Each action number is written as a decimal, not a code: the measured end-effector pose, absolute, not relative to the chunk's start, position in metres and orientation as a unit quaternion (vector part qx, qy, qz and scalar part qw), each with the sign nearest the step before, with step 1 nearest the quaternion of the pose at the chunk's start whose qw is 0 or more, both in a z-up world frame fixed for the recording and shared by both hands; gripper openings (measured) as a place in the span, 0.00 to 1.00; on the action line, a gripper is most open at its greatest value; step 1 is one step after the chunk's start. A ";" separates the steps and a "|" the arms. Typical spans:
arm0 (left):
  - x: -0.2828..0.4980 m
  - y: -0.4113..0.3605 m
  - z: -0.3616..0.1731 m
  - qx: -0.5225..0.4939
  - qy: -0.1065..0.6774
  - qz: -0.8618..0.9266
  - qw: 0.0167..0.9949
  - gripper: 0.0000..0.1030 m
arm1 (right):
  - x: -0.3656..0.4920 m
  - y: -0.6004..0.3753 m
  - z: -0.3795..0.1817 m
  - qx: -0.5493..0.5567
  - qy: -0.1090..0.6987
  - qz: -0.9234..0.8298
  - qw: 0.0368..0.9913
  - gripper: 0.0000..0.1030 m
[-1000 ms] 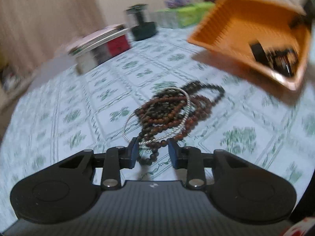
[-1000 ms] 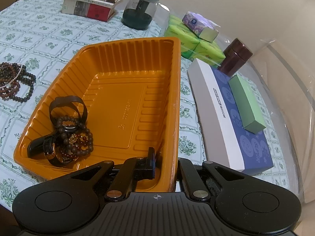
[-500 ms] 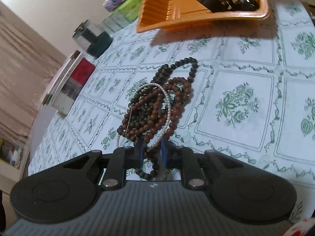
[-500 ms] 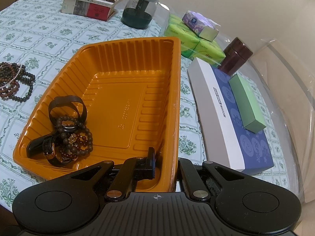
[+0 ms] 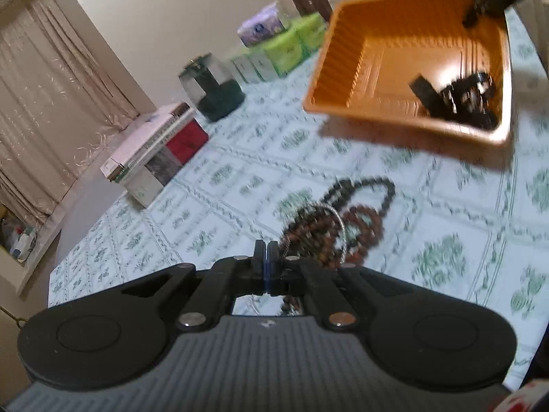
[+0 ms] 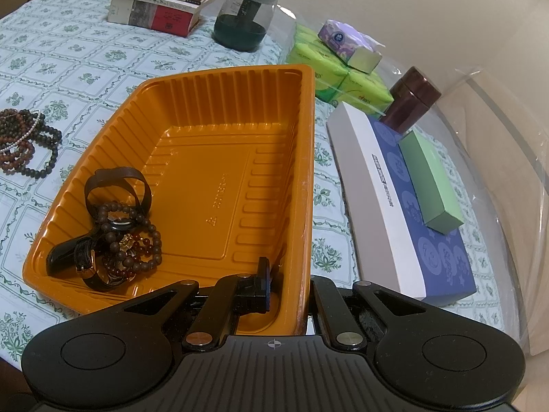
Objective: Organize jewelry
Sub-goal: 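Grasp the white pearl necklace from the pile with the left gripper, then carry the white pearl necklace into the orange tray and release it, then grasp the long dark bead strand from the pile with the left gripper, then lift the dark bead strand and carry it over the orange tray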
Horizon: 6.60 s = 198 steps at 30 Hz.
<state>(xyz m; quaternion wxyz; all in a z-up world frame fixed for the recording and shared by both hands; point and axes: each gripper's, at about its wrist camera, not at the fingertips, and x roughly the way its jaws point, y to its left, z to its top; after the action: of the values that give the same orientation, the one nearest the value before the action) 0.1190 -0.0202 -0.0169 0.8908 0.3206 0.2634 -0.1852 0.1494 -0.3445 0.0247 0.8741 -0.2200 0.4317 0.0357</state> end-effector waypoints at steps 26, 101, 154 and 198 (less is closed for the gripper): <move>0.133 -0.057 -0.079 0.411 0.317 -0.251 0.817 0.07 | 0.150 -0.345 0.026 -0.220 0.434 0.034 0.873 0.05; 0.170 -0.171 0.158 0.114 0.167 -0.377 0.904 0.02 | 0.152 -0.344 0.027 -0.220 0.431 0.039 0.874 0.05; 0.105 0.008 -0.019 0.141 0.312 -0.160 0.926 0.41 | 0.151 -0.345 0.026 -0.223 0.432 0.034 0.873 0.05; 0.140 -0.003 0.083 0.111 0.248 -0.250 0.929 0.05 | 0.148 -0.343 0.028 -0.227 0.430 0.035 0.873 0.05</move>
<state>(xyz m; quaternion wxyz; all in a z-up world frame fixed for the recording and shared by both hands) 0.1403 -0.0034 0.0834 0.9295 0.1106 0.2478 -0.2499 0.1482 -0.3428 0.0280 0.8730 -0.2270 0.4303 0.0352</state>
